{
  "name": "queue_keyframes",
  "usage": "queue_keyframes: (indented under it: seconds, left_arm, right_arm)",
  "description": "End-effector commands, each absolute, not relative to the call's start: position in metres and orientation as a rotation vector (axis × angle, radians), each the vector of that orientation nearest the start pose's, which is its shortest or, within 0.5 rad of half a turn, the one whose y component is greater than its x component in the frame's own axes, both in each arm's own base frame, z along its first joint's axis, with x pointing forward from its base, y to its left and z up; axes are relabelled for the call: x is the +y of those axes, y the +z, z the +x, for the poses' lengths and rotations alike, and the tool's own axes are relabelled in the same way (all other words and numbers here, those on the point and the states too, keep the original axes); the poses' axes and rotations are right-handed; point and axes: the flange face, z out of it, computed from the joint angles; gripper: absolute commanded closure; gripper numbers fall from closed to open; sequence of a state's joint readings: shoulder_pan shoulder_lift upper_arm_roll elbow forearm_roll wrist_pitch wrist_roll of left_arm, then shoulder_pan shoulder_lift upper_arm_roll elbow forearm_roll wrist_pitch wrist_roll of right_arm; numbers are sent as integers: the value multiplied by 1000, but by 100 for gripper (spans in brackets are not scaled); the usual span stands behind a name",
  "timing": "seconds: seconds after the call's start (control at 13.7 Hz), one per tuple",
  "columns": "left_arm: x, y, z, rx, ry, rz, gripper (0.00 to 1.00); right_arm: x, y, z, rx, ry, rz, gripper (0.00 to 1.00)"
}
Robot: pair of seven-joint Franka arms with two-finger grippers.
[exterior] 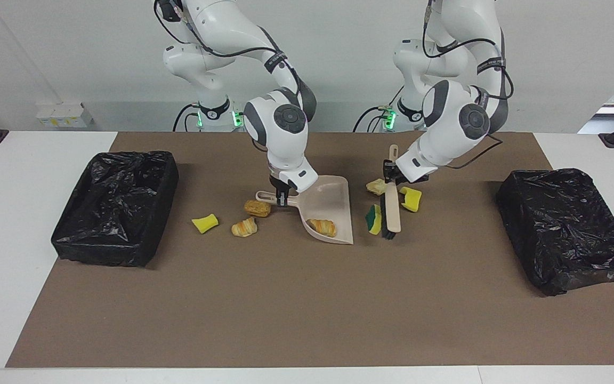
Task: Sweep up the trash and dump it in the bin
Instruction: 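Sweep the sponges and bread toward the dustpan with the left gripper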
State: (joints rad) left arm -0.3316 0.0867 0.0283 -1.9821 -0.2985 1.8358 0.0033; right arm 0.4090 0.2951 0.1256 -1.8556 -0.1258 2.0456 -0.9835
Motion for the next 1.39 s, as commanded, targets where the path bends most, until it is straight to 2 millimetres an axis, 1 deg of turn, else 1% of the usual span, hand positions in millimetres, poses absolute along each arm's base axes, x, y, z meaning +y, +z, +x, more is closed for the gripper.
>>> queue_keyframes:
  seconds: [0.0, 0.07, 0.15, 0.22, 0.29, 0.37, 0.44, 0.51, 0.66, 0.73, 0.88, 1.02, 1.1, 1.17, 1.24, 1.32]
  left_arm:
    - [-184, 413, 510, 349, 452, -3295, 100]
    - [-164, 412, 515, 323, 452, -3267, 100]
    - [-131, 410, 519, 281, 497, -3250, 100]
    - [-98, 409, 521, 290, 535, -3263, 100]
    - [-70, 408, 520, 319, 581, -3274, 100]
    - [-51, 409, 515, 326, 624, -3283, 100]
    - [-34, 408, 513, 308, 640, -3293, 100]
    - [-27, 404, 508, 308, 641, -3296, 100]
    - [-9, 391, 488, 268, 587, -3268, 100]
    - [-1, 382, 471, 235, 573, -3273, 100]
    - [-6, 361, 444, 193, 572, -3267, 100]
    - [-9, 355, 431, 133, 582, -3261, 100]
    - [-8, 350, 425, 120, 603, -3258, 100]
    - [-9, 349, 422, 122, 606, -3256, 100]
    - [-15, 348, 419, 96, 617, -3254, 100]
    - [-36, 346, 415, 61, 640, -3244, 100]
  right_arm:
    - [303, 361, 528, 2208, -183, 2180, 100]
    - [303, 360, 527, 2206, -186, 2180, 100]
    - [303, 359, 527, 2207, -188, 2178, 100]
    - [302, 361, 526, 2204, -186, 2179, 100]
    - [302, 361, 526, 2199, -186, 2184, 100]
    - [302, 360, 525, 2193, -195, 2191, 100]
    - [302, 360, 525, 2192, -198, 2191, 100]
    - [302, 360, 525, 2192, -198, 2191, 100]
    - [302, 360, 525, 2192, -198, 2191, 100]
    - [302, 360, 525, 2191, -198, 2193, 100]
    - [302, 360, 525, 2191, -197, 2195, 100]
    - [302, 360, 525, 2191, -197, 2195, 100]
    - [302, 360, 525, 2189, -197, 2196, 100]
    - [302, 360, 525, 2184, -197, 2199, 100]
    - [302, 360, 525, 2182, -197, 2201, 100]
    - [304, 361, 524, 2187, -201, 2186, 100]
